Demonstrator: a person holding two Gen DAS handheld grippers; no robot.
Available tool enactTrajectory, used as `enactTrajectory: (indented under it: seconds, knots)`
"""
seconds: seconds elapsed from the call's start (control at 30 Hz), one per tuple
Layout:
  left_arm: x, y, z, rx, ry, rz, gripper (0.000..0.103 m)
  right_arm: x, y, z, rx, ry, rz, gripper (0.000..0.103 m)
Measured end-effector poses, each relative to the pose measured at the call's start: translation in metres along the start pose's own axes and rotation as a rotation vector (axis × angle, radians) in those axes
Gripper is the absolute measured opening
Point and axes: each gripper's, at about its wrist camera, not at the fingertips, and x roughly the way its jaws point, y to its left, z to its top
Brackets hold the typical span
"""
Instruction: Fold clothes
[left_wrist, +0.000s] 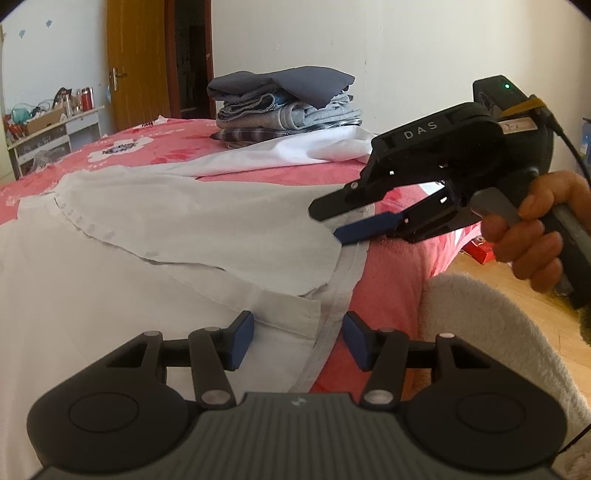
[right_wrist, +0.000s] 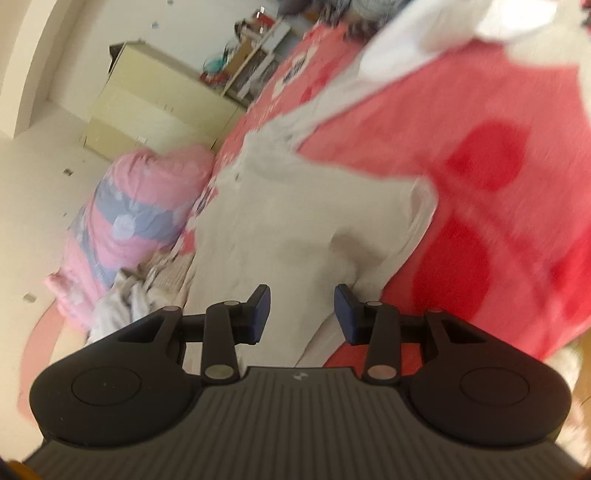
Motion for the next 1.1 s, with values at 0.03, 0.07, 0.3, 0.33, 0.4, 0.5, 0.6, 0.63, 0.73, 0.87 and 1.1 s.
enactTrajectory:
  seconds: [0.03,0.07,0.3,0.33,0.4,0.5,0.6,0.63,0.73,0.87,1.1]
  knots:
    - [0.000,-0.001,0.000,0.003,-0.001,0.002,0.055,0.001,0.002,-0.002,-0.002,0.018,0.009,0.038]
    - [0.000,-0.001,0.000,0.006,-0.003,0.003,0.055,0.001,0.003,-0.003,0.002,0.035,0.020,0.038]
    - [0.002,-0.006,-0.001,0.033,-0.016,0.009,0.055,0.012,0.011,-0.018,0.052,0.152,0.093,0.038]
    - [0.002,-0.007,-0.001,0.037,-0.018,0.009,0.055,0.013,0.012,-0.019,0.053,0.155,0.095,0.038]
    - [0.002,-0.008,-0.002,0.045,-0.022,0.007,0.055,0.015,0.014,-0.020,0.054,0.154,0.095,0.035]
    - [0.001,-0.010,-0.003,0.054,-0.024,-0.004,0.055,0.017,0.015,-0.021,0.071,0.136,0.104,0.006]
    - [0.001,-0.010,-0.004,0.055,-0.026,-0.010,0.055,0.015,0.015,-0.019,0.107,0.100,0.153,0.001]
    - [0.001,-0.009,-0.005,0.050,-0.028,-0.013,0.055,0.012,0.017,-0.018,0.114,0.084,0.178,0.001]
    - [0.002,-0.006,-0.006,0.034,-0.033,-0.022,0.056,0.004,0.019,-0.013,0.174,0.066,0.270,0.000]
    - [0.003,-0.005,-0.007,0.026,-0.041,-0.028,0.057,0.003,0.016,-0.011,0.276,0.096,0.369,0.000]
    - [-0.004,0.001,-0.008,0.015,-0.040,-0.040,0.057,0.015,0.005,-0.020,0.271,0.195,0.294,0.000]
